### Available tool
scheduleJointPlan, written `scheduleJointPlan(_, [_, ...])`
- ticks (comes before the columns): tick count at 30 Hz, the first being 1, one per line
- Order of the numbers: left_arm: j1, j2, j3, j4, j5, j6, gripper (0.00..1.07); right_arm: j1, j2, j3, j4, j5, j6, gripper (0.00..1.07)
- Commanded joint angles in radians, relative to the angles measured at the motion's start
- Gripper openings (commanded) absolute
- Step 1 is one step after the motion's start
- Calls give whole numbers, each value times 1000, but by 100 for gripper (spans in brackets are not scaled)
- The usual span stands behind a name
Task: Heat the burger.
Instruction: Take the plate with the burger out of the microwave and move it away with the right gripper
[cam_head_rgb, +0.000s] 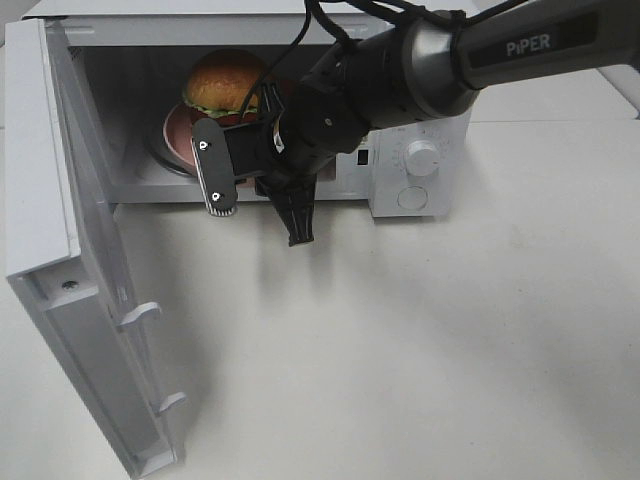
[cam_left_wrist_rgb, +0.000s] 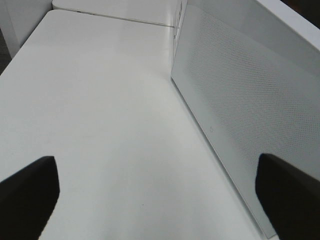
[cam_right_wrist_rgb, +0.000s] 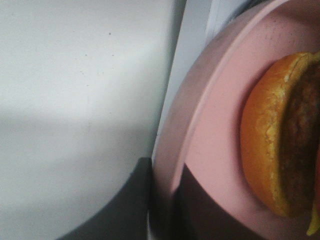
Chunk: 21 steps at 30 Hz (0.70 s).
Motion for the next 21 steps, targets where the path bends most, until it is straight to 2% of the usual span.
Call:
scheduleJointPlan(1, [4,-18,-1,-8,-4,4,100,9,-76,86,-42,-138,7,0])
scheduleJointPlan(21, [4,-18,-1,-8,-4,4,100,22,-314,429,-51,-214,5,0])
